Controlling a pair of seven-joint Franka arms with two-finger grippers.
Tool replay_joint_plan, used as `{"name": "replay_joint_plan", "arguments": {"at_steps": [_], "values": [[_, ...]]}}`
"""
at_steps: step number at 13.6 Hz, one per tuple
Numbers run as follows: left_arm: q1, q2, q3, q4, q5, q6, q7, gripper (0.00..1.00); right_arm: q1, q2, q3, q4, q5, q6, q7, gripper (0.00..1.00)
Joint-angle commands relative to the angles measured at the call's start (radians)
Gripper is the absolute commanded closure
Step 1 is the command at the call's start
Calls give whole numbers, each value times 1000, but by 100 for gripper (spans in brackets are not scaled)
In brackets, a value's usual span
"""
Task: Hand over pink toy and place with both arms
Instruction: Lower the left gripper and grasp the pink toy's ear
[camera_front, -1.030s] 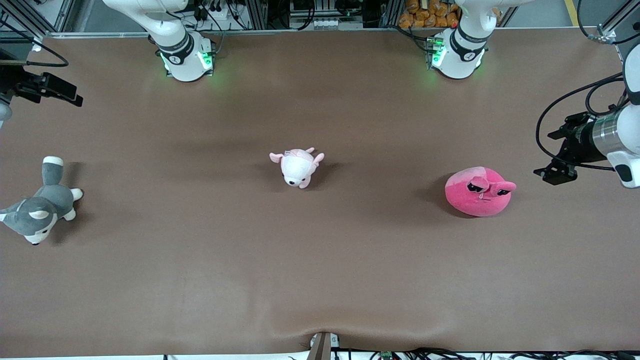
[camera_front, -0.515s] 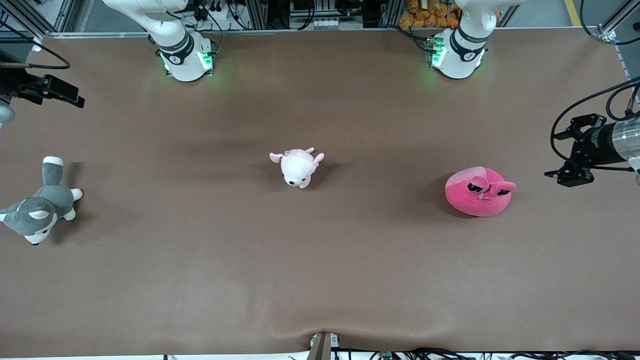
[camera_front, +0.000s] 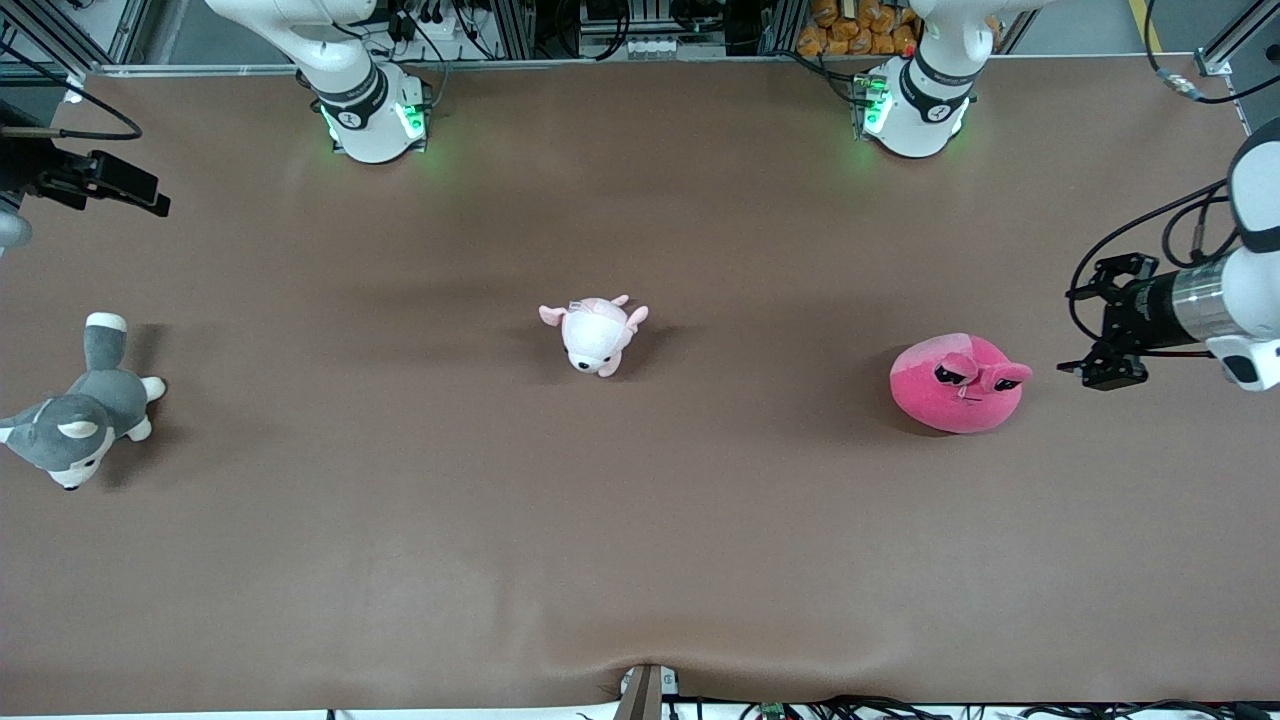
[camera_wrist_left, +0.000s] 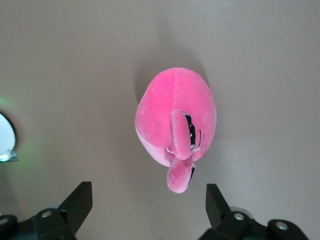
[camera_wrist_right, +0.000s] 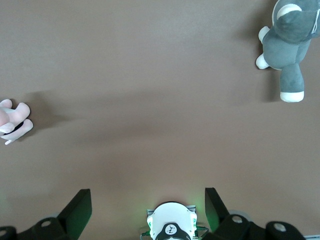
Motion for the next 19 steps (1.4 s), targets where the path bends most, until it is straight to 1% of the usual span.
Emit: {"name": "replay_joint_plan", "arguments": {"at_steps": [1, 3, 5, 7, 11, 13, 19], "values": [[6, -71, 2, -125, -20, 84, -15, 0, -6, 0, 7, 0, 3, 4, 1, 0], [10, -75, 0, -171, -25, 127, -16, 0, -4, 0, 7, 0, 3, 7, 1, 0], [16, -66, 2, -191, -72, 146, -12, 0, -3, 0, 9, 0, 3, 8, 1, 0], [34, -63, 2, -217, -77, 190, -5, 0, -3, 0, 9, 0, 3, 8, 1, 0], [45, -33, 2, -221, -77, 212, 31, 0, -3, 0, 9, 0, 3, 8, 1, 0], [46, -11, 2, -205, -80, 221, 31, 0, -4, 0, 9, 0, 3, 8, 1, 0], [42, 38, 2, -202, -99, 264, 33, 0, 14, 1, 10, 3, 3, 10, 12, 0]]}}
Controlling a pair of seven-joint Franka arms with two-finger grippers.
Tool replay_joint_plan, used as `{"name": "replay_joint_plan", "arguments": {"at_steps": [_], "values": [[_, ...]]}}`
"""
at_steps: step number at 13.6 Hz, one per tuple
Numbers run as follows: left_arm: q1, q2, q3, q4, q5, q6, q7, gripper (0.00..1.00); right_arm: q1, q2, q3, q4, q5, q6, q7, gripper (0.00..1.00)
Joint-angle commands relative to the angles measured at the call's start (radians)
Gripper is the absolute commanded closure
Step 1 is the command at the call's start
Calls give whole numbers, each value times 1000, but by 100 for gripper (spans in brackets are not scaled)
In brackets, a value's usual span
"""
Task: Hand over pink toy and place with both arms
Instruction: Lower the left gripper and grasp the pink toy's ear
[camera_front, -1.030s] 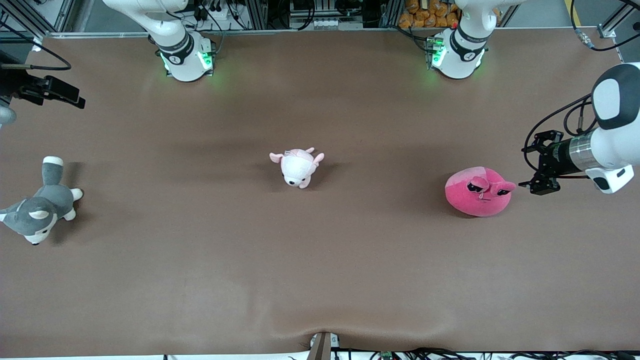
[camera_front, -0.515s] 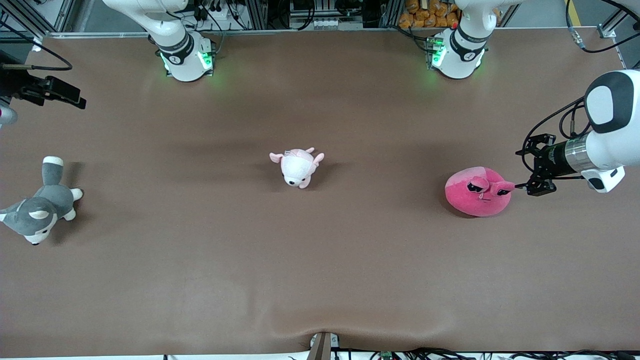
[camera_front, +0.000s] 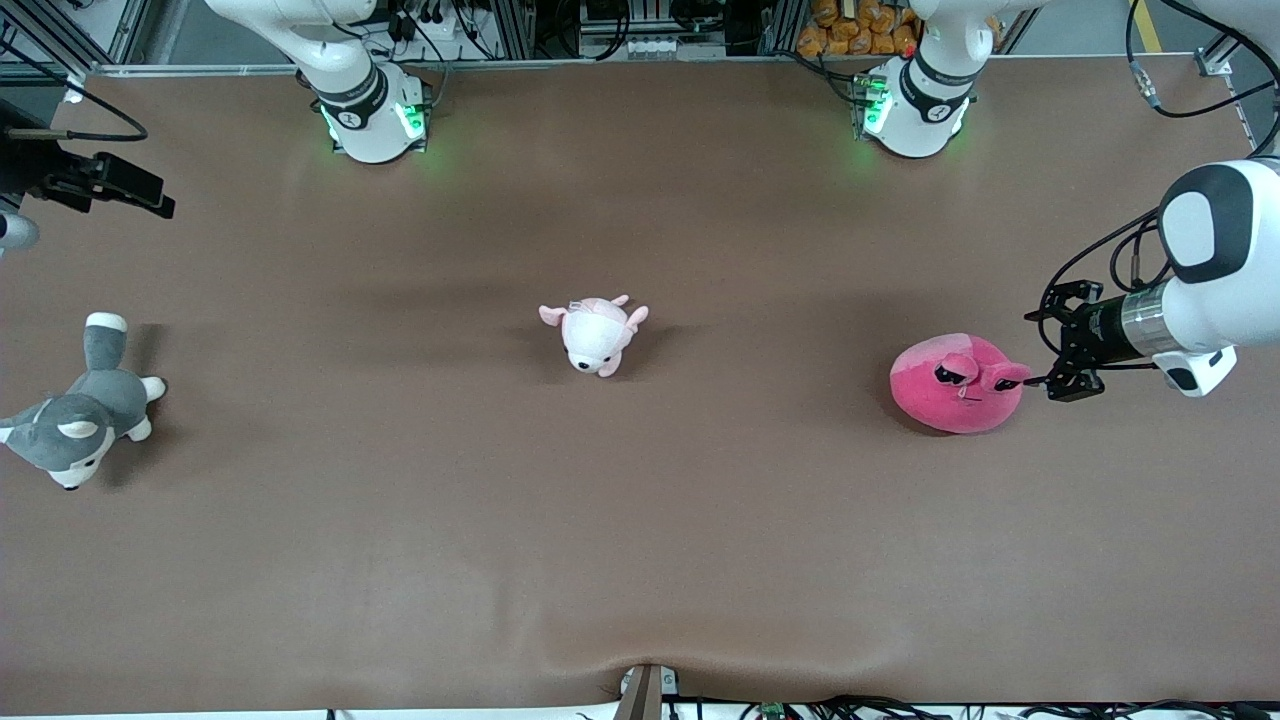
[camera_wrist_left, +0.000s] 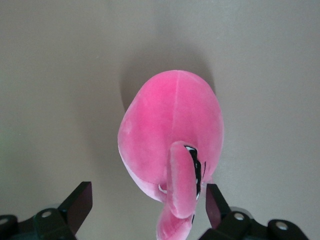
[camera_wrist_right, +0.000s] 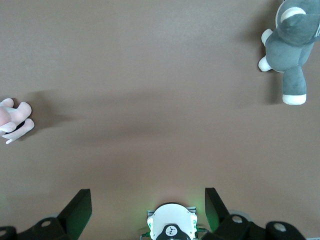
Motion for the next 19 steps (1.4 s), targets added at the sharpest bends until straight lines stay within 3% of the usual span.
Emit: {"name": "replay_joint_plan", "arguments": {"at_steps": [1, 11, 15, 18, 19], "values": [[2, 20, -1, 2, -23, 30, 21, 0, 6, -1, 2, 3, 2, 4, 12, 0], [4, 54, -1, 6, -40, 44, 38, 4, 14, -1, 2, 3, 2, 16, 10, 0], [5, 73, -3, 23, -70, 49, 58, 22, 15, 5, 2, 1, 2, 19, 12, 0], [8, 89, -1, 37, -98, 49, 61, 64, 25, 7, 2, 1, 2, 24, 13, 0], [10, 93, -1, 44, -92, 49, 81, 70, 23, 7, 2, 0, 2, 24, 12, 0]]}}
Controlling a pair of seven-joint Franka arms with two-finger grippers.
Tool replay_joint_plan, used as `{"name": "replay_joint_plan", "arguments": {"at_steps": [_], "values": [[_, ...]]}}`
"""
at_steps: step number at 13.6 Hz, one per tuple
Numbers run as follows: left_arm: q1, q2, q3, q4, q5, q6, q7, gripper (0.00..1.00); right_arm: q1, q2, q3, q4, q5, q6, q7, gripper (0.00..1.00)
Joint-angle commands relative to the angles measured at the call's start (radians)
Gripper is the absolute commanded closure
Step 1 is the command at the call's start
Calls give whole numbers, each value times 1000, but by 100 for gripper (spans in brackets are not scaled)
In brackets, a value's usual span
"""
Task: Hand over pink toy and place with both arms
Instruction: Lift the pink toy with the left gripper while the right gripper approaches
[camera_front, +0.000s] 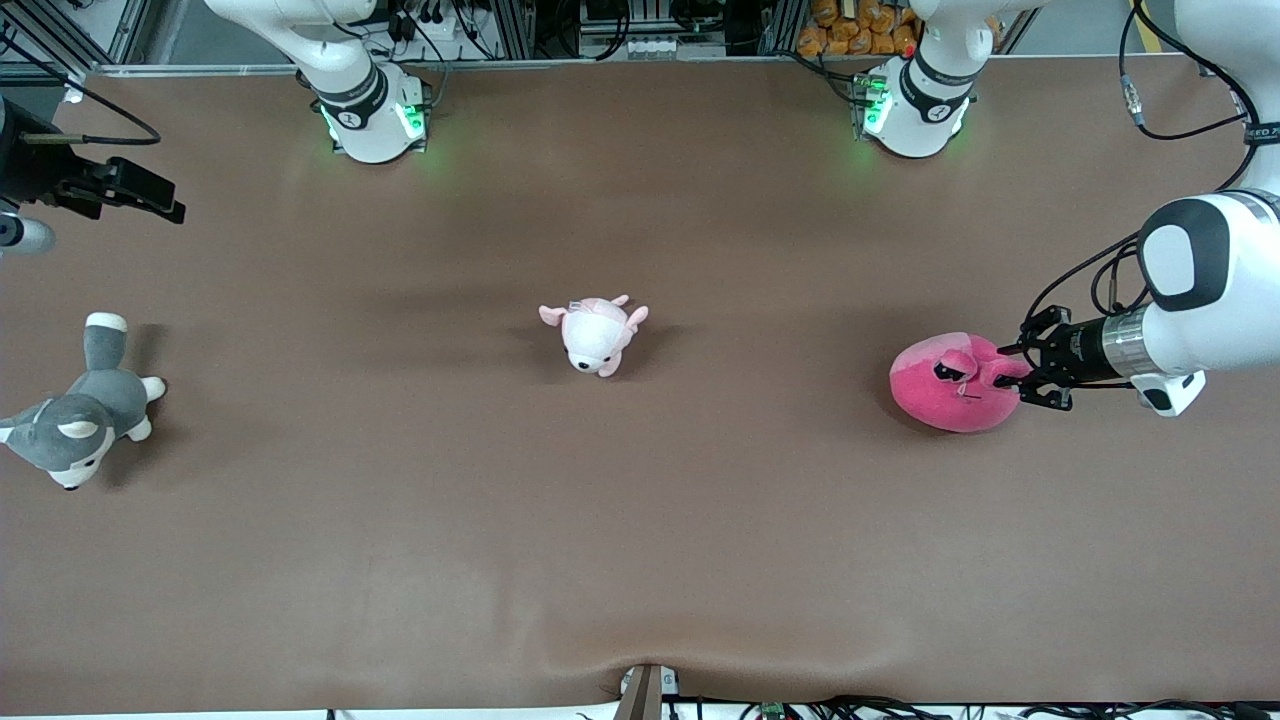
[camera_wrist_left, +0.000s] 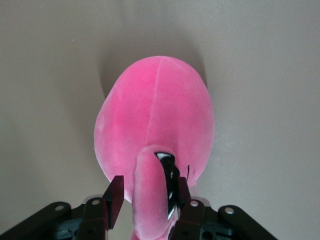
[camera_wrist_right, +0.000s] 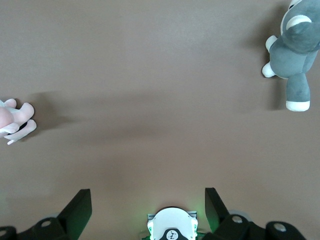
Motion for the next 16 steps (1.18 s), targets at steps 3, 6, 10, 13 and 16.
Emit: {"name": "replay_joint_plan", "arguments": {"at_steps": [3, 6, 10, 13, 16], "values": [[9, 40, -1, 51, -15, 1, 86, 99, 5, 0, -4, 0, 2, 4, 11, 0], [2, 39, -1, 90, -17, -16, 167, 100, 6, 4, -6, 2, 1, 7, 11, 0], [6, -26, -43, 237, -41, -247, 166, 100, 17, 4, -6, 2, 1, 11, 13, 0], [-3, -44, -64, 395, -151, -457, 125, 100, 16, 4, -4, 2, 1, 10, 13, 0], [-6, -61, -220, 486, -181, -514, -105, 100, 17, 4, -4, 2, 1, 8, 20, 0]]}}
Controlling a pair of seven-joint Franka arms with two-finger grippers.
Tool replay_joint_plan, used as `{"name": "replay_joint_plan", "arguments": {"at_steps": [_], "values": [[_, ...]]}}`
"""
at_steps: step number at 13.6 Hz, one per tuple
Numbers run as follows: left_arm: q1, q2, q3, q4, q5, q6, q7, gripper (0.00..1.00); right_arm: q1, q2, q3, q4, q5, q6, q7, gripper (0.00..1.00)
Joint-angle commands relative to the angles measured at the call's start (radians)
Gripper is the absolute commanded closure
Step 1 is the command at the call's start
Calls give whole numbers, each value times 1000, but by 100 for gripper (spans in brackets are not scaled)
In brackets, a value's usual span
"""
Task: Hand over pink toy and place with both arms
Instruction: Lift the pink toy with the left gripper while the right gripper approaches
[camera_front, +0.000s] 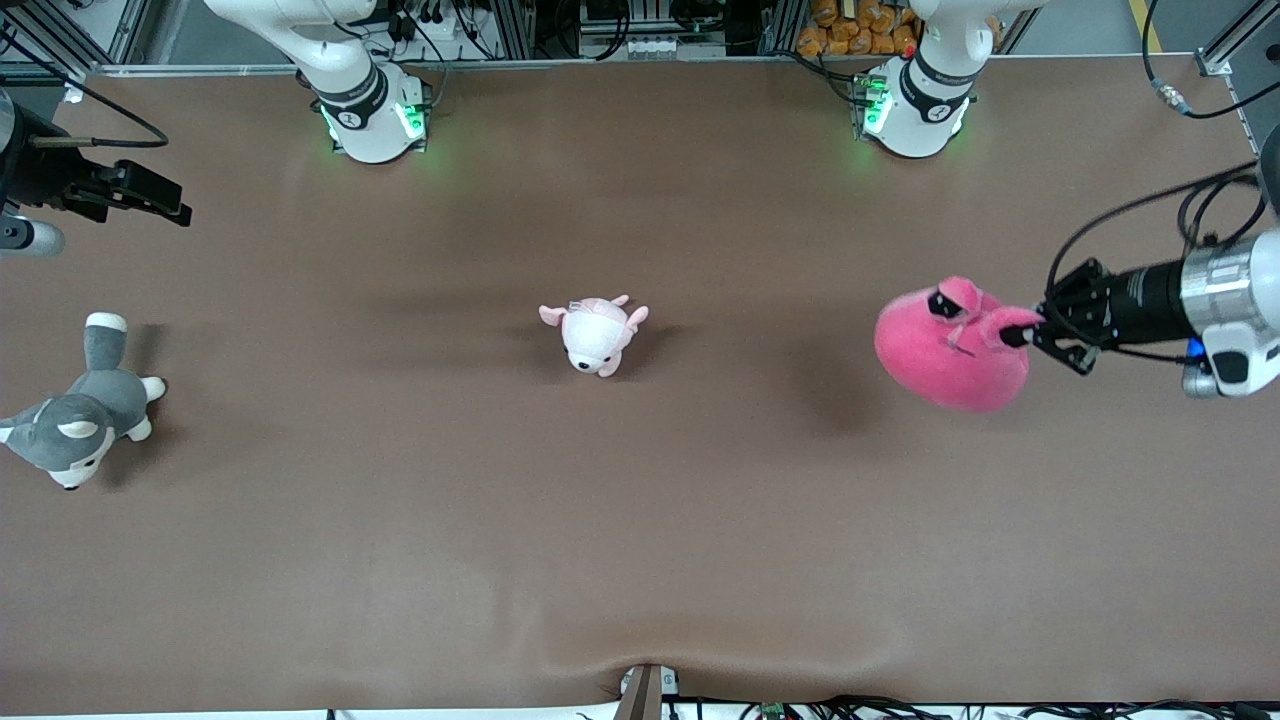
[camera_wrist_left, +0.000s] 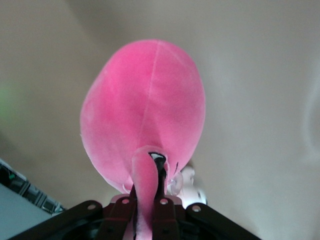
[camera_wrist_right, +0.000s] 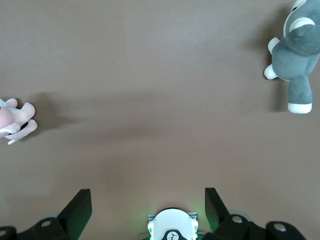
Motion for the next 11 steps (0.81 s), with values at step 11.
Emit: {"name": "replay_joint_plan", "arguments": {"at_steps": [11], "values": [[-344, 43, -289, 135, 22, 331, -816, 100, 12, 74, -8, 18, 198, -2, 310, 0]]}}
